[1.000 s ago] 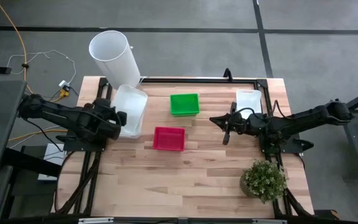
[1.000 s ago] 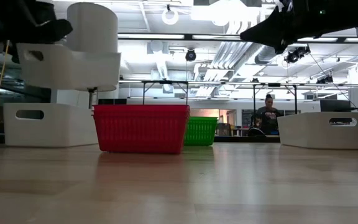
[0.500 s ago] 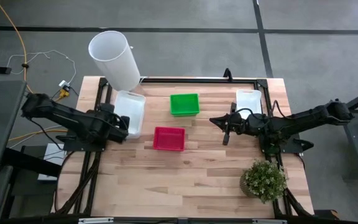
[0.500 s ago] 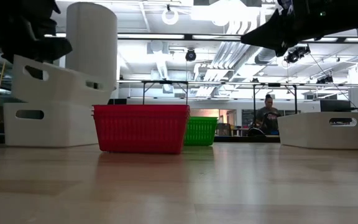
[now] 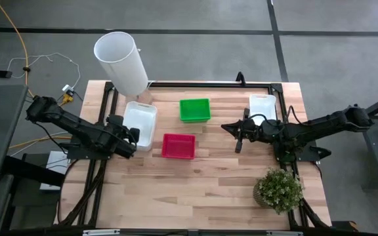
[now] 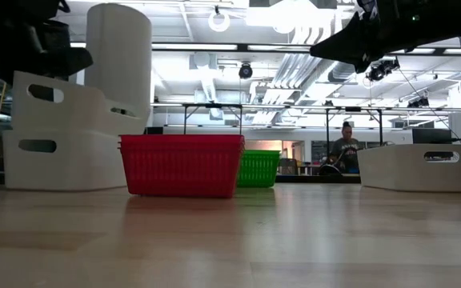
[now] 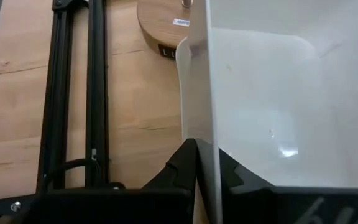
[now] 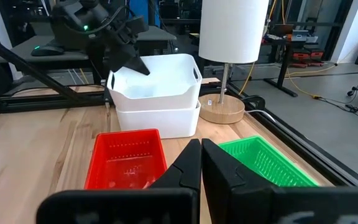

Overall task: Stack baskets by color
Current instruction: Stack the bottom left white bin on the left white bin, then stack the right white bin on the left white bins

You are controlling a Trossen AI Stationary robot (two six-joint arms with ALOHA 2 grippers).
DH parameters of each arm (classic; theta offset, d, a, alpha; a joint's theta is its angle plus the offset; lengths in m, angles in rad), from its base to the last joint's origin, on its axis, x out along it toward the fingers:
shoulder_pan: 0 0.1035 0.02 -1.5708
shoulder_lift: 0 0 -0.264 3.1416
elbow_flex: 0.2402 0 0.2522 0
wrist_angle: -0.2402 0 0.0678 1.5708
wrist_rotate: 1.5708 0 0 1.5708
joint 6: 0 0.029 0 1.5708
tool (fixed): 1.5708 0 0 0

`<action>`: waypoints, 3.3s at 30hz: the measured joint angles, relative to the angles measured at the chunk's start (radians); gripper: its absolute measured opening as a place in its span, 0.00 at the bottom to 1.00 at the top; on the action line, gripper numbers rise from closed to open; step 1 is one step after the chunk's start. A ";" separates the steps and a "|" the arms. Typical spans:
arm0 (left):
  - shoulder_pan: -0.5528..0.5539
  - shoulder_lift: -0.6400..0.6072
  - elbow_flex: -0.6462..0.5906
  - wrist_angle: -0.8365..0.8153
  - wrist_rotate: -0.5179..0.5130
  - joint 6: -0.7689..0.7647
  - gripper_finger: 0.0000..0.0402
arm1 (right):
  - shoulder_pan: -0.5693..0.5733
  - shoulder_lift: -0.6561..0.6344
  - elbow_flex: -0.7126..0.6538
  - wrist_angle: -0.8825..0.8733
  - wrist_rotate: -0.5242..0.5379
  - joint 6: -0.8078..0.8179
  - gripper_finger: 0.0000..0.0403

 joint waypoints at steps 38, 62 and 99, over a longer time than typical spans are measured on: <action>-0.042 0.079 0.161 -0.071 -0.214 0.073 0.41 | -0.002 0.000 0.000 0.005 0.000 0.000 0.00; -0.115 0.080 -0.117 0.025 -0.319 -0.213 0.00 | -0.002 0.000 0.000 0.005 0.001 0.003 0.00; 0.222 -0.312 -0.132 1.489 0.419 2.022 0.00 | -0.002 0.000 0.000 0.103 -0.003 0.052 0.00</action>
